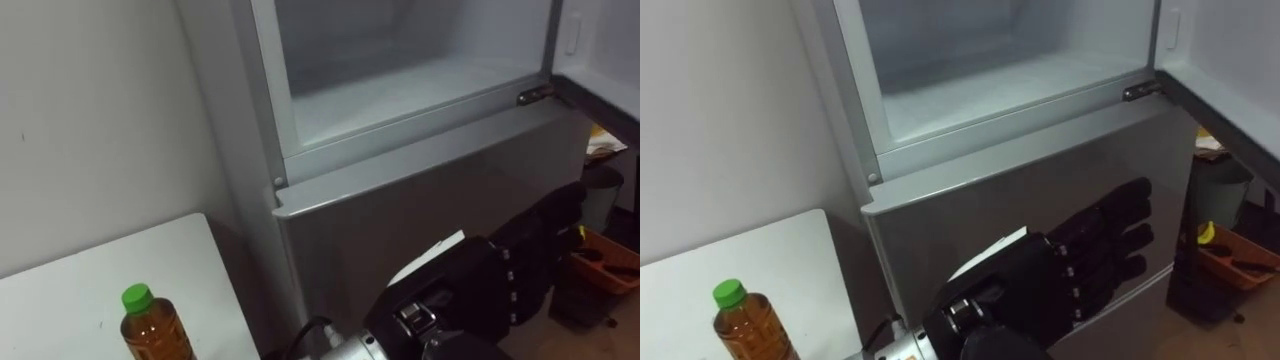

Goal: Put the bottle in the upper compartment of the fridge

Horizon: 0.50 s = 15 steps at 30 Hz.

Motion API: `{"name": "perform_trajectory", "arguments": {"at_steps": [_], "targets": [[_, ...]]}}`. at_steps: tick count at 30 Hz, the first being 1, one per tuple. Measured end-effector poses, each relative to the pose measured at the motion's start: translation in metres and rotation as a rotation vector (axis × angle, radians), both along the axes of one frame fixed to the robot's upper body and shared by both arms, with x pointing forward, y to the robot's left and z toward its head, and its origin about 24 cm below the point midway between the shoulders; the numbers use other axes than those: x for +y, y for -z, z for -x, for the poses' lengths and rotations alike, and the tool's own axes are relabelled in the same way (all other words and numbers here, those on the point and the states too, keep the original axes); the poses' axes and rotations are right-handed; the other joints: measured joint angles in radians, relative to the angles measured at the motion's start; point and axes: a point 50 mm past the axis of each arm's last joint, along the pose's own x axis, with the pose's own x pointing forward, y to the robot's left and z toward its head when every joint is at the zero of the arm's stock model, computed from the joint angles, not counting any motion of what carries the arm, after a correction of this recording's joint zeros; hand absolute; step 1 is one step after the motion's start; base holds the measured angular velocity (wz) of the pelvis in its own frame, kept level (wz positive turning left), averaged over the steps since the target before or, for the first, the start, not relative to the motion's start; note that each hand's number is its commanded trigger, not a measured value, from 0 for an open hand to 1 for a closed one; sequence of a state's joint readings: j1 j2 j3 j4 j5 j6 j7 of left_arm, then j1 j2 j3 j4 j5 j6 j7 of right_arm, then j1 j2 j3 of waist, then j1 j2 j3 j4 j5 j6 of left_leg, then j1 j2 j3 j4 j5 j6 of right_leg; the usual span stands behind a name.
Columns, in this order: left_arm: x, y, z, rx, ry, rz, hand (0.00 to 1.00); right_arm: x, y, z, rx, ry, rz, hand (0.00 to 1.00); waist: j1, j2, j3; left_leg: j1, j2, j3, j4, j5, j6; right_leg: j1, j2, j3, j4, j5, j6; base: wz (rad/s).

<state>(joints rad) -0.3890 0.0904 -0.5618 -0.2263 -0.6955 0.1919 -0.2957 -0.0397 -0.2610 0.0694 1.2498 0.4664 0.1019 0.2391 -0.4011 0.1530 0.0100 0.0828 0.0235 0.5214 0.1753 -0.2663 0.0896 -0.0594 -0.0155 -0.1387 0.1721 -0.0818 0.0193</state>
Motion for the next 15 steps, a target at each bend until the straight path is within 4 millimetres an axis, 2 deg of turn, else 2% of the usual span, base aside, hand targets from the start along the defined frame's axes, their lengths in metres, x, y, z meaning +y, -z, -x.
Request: {"name": "perform_trajectory", "arguments": {"at_steps": [15], "targets": [[-0.0002,-0.0005,-0.0001,-0.003,0.0,-0.001,0.0,0.0016,0.0002,-0.0018,0.005,-0.024,0.011,0.0,0.003,0.0,0.0004,-0.005,0.0,-0.003,0.001,-0.001,-0.001,-0.006,-0.001,0.0,0.003,0.0,-0.001,0.0]]}}
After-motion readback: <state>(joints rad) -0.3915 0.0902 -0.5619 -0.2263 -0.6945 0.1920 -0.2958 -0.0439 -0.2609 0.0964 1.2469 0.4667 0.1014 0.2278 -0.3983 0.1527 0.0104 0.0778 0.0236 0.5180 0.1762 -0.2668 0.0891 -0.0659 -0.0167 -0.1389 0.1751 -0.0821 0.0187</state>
